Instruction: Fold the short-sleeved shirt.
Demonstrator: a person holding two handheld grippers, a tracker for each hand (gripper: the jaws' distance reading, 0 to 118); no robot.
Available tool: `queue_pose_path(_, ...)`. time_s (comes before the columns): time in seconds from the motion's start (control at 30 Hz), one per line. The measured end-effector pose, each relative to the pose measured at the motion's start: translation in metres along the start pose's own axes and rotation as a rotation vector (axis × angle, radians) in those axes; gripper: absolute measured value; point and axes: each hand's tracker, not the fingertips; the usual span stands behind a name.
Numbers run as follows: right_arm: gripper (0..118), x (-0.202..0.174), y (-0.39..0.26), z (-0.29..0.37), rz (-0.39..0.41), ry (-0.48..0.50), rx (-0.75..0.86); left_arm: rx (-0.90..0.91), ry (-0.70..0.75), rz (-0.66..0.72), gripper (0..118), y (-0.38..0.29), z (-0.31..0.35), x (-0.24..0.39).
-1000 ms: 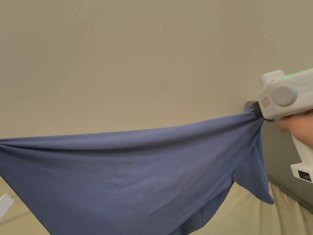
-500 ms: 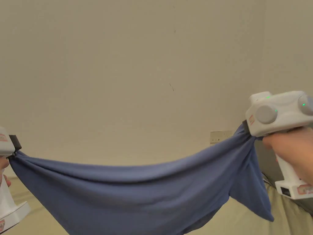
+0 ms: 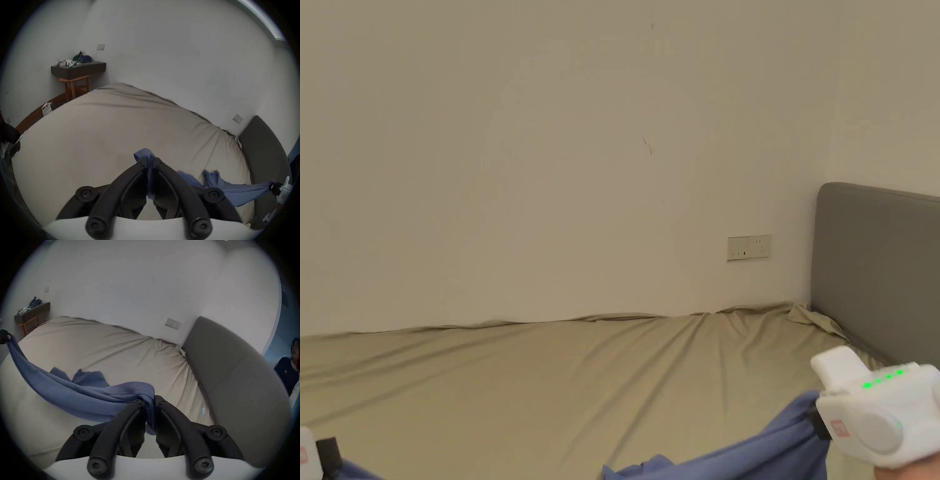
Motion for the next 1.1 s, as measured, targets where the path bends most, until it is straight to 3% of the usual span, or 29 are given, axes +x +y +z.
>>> queue_pose_path(0.1, 13, -0.004, -0.043, 0.015, 0.010, -0.003, 0.008, -0.044, -0.003, -0.009, 3, -0.029, 0.009, -0.018)
queue_pose_path(0.2, 13, -0.023, -0.092, 0.041, 0.250, -0.036, 0.101, -0.128, -0.058, -0.027, 3, -0.057, 0.026, -0.033)
queue_pose_path(0.23, 13, -0.025, -0.108, 0.050, 0.274, -0.014, 0.102, -0.144, -0.074, -0.025, 3, -0.066, 0.032, -0.039)
queue_pose_path(0.53, 13, -0.031, -0.202, 0.095, 0.109, 0.128, -0.108, -0.189, -0.090, -0.079, 3, -0.124, 0.066, -0.089)
queue_pose_path(0.67, 13, -0.035, -0.234, 0.105, 0.135, 0.149, -0.184, -0.239, -0.069, -0.079, 3, -0.145, 0.072, -0.118)
queue_pose_path(0.9, 13, -0.033, -0.270, 0.103, 0.055, 0.228, -0.382, -0.310, -0.051, -0.116, 3, -0.184, 0.078, -0.150)
queue_pose_path(1.0, 13, -0.033, -0.279, 0.088, -0.014, 0.265, -0.478, -0.357, -0.004, -0.163, 3, -0.205, 0.065, -0.158)
queue_pose_path(1.1, 13, -0.035, -0.285, 0.069, 0.005, 0.258, -0.558, -0.416, 0.037, -0.205, 3, -0.224, 0.050, -0.164)
